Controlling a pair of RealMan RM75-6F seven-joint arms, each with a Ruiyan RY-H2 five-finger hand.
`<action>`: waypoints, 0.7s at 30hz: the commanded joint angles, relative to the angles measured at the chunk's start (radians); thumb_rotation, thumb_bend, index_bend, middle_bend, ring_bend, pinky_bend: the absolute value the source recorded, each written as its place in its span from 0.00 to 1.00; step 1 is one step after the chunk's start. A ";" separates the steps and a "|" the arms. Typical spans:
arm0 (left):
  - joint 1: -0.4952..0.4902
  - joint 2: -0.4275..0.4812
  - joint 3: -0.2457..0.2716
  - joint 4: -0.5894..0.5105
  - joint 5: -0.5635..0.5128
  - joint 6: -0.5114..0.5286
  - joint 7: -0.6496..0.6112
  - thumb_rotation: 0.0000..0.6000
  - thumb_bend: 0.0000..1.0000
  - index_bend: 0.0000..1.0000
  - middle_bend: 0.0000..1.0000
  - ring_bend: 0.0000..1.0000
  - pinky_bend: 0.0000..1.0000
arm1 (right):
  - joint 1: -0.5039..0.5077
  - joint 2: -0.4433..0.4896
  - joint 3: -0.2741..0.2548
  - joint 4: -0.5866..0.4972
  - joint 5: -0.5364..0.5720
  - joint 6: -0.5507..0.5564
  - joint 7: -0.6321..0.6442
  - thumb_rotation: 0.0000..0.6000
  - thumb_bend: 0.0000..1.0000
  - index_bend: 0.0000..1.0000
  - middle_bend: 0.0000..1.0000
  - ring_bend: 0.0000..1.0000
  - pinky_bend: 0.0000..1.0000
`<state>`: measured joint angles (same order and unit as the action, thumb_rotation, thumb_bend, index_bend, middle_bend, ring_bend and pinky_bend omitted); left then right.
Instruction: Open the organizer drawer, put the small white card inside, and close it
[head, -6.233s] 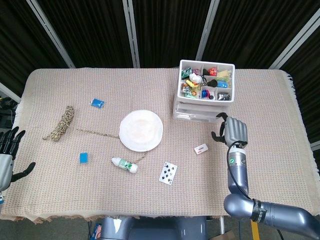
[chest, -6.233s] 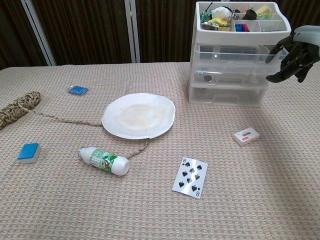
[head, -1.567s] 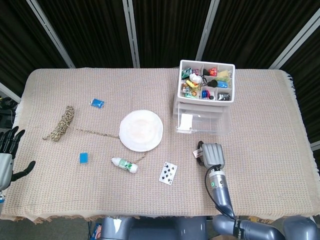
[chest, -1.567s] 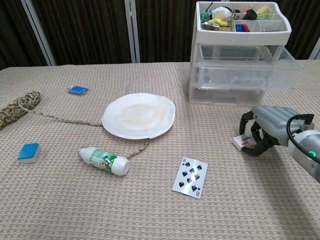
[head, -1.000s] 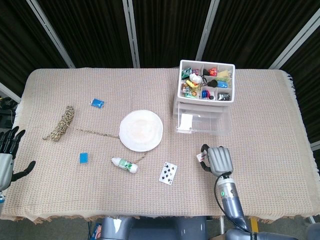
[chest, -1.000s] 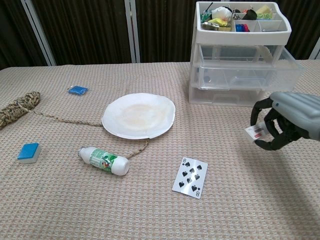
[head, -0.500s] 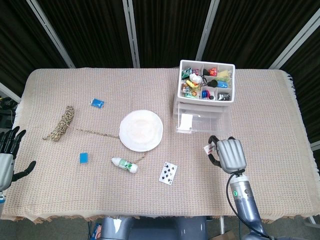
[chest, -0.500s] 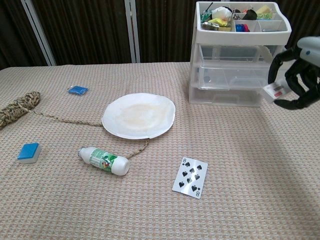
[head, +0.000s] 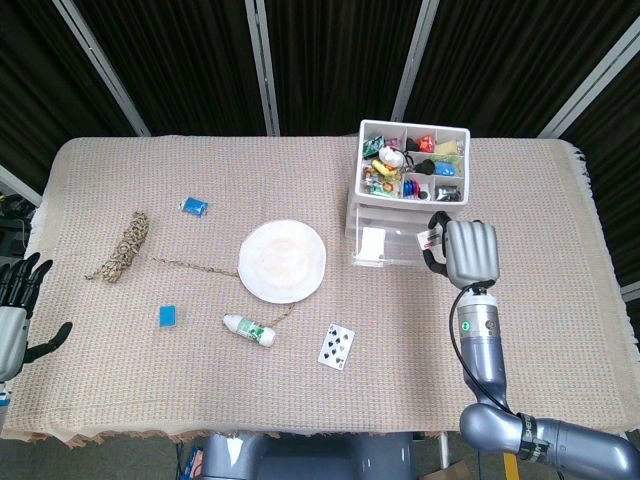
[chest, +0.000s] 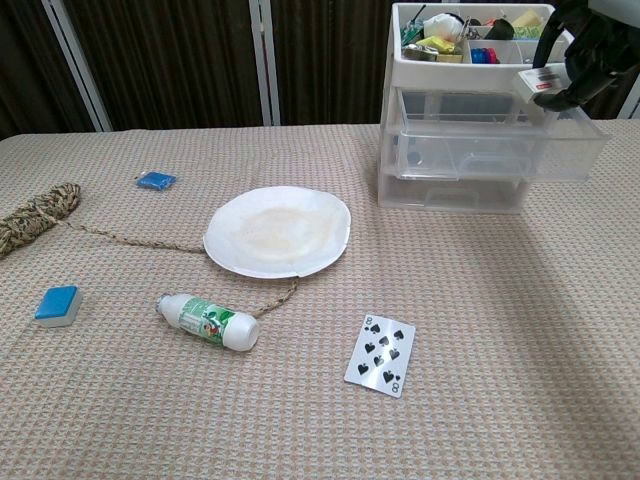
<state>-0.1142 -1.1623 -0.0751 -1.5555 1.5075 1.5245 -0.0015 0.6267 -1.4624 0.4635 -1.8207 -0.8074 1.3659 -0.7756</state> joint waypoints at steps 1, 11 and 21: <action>0.000 0.000 0.000 0.000 0.000 0.000 -0.001 1.00 0.29 0.02 0.00 0.00 0.00 | 0.034 -0.030 0.019 0.040 0.063 0.001 -0.014 1.00 0.23 0.44 0.75 0.75 0.53; 0.000 0.000 0.000 0.000 -0.001 -0.001 -0.001 1.00 0.29 0.02 0.00 0.00 0.00 | 0.048 -0.035 -0.005 0.040 0.064 0.013 0.004 1.00 0.19 0.15 0.75 0.74 0.53; 0.000 0.000 -0.001 -0.002 -0.003 -0.001 0.002 1.00 0.29 0.02 0.00 0.00 0.00 | -0.003 0.030 -0.101 -0.047 -0.124 0.058 0.082 1.00 0.18 0.34 0.63 0.61 0.48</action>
<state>-0.1142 -1.1627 -0.0759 -1.5572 1.5044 1.5240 0.0000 0.6500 -1.4591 0.4045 -1.8368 -0.8548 1.4036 -0.7275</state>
